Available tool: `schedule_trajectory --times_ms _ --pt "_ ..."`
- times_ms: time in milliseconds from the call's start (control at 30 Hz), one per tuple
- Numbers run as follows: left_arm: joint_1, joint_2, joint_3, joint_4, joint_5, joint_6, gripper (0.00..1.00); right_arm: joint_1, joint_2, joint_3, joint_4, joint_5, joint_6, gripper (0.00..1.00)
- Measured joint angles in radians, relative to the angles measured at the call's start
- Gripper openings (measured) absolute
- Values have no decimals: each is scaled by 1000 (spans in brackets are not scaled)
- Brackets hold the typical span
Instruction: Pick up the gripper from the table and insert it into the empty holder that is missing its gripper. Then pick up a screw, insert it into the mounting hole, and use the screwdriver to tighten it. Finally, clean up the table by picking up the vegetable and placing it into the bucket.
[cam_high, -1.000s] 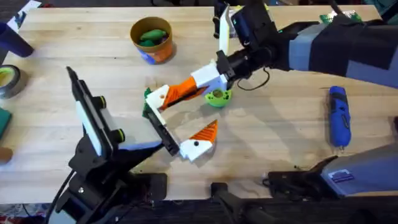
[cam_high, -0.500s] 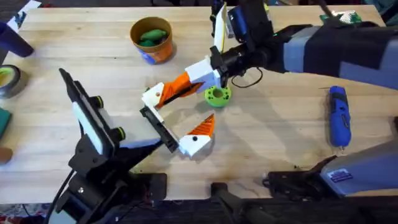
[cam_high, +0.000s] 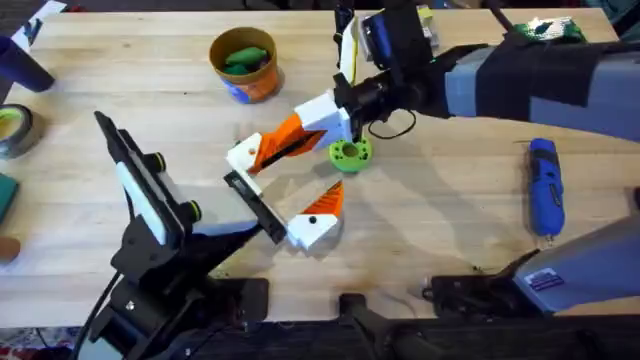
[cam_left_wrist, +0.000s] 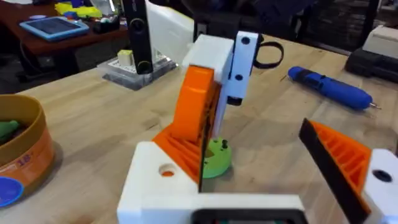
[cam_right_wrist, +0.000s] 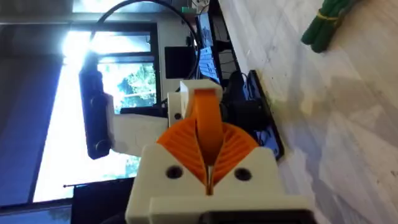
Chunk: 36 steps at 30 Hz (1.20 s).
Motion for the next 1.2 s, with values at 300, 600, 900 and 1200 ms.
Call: schedule_trajectory --times_ms 300,600,900,1200 --pt "0 0 0 1 14 0 990 -17 3 0 12 0 8 9" --pt "3 0 0 0 -13 -2 990 17 3 0 41 23 22 9" --pt "6 0 0 -3 -36 -24 990 45 3 1 60 67 22 9" --pt "8 0 0 0 -54 -18 990 49 3 -1 143 80 46 9"
